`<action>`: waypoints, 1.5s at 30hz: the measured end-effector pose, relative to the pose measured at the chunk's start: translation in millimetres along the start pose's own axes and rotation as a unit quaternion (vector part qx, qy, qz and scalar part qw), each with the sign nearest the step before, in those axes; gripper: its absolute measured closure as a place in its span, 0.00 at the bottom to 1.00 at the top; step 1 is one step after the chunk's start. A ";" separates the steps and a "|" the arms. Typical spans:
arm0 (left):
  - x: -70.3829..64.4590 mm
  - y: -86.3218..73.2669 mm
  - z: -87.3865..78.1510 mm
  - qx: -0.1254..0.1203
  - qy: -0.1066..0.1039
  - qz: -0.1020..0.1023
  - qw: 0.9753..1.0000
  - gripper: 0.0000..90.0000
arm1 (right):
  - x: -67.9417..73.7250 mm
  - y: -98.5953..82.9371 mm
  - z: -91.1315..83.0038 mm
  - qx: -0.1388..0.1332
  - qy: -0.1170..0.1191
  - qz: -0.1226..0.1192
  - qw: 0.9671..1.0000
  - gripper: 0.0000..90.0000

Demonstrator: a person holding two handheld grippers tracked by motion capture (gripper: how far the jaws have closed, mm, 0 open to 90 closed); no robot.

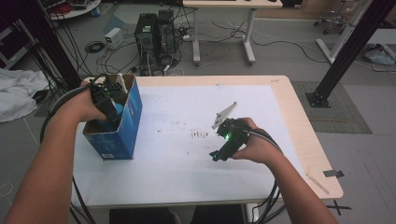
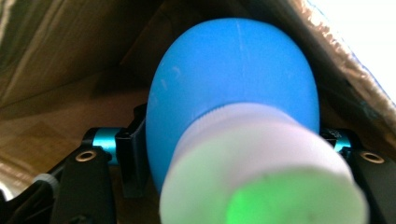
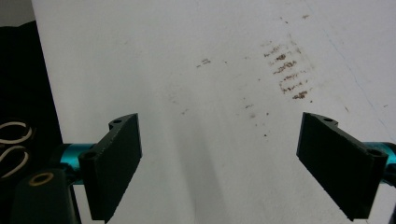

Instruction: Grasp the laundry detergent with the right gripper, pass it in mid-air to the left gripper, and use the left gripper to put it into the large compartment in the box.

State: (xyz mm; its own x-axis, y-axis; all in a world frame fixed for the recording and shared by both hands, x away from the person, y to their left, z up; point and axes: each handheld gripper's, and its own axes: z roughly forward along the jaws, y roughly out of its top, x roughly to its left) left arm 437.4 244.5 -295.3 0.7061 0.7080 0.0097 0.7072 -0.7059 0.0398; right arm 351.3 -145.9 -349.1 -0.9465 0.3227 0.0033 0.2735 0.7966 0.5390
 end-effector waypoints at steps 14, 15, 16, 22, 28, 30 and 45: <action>-3.8 -2.2 -15.8 -0.009 0.019 -0.008 1.000 0.28 | 1.4 -2.8 -5.1 -0.008 -0.003 0.003 1.000 0.15; -4.8 -2.4 -18.1 -0.009 0.020 -0.006 1.000 0.28 | 1.4 -2.8 -5.1 -0.008 -0.003 0.003 1.000 0.15; -5.6 -2.7 -20.5 -0.011 0.021 -0.005 1.000 0.28 | 0.8 -3.1 -5.3 -0.009 -0.004 0.001 1.000 0.15; -8.1 -5.0 -36.0 -0.017 0.027 -0.001 0.999 0.28 | -0.6 -3.6 -5.6 -0.009 -0.003 0.006 1.000 0.15; -12.8 -7.7 -52.6 -0.026 0.035 0.000 0.999 0.25 | -2.1 -1.4 -11.1 -0.010 -0.008 0.003 1.000 0.15; -14.0 -8.9 -59.1 -0.031 0.039 0.001 0.999 0.25 | -2.8 -1.1 -13.3 -0.014 -0.009 0.005 1.000 0.15; -31.7 -9.0 -90.2 -0.037 0.044 0.035 0.998 0.19 | -4.4 4.8 -26.1 -0.010 -0.015 0.004 1.000 0.15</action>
State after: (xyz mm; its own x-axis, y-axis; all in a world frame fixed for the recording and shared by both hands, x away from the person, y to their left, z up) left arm 405.5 230.3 -205.8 0.7458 0.6582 0.1026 0.6492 -0.7527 0.1093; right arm 352.3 -156.8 -324.6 -0.9384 0.3451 -0.0170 0.2779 0.7831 0.5563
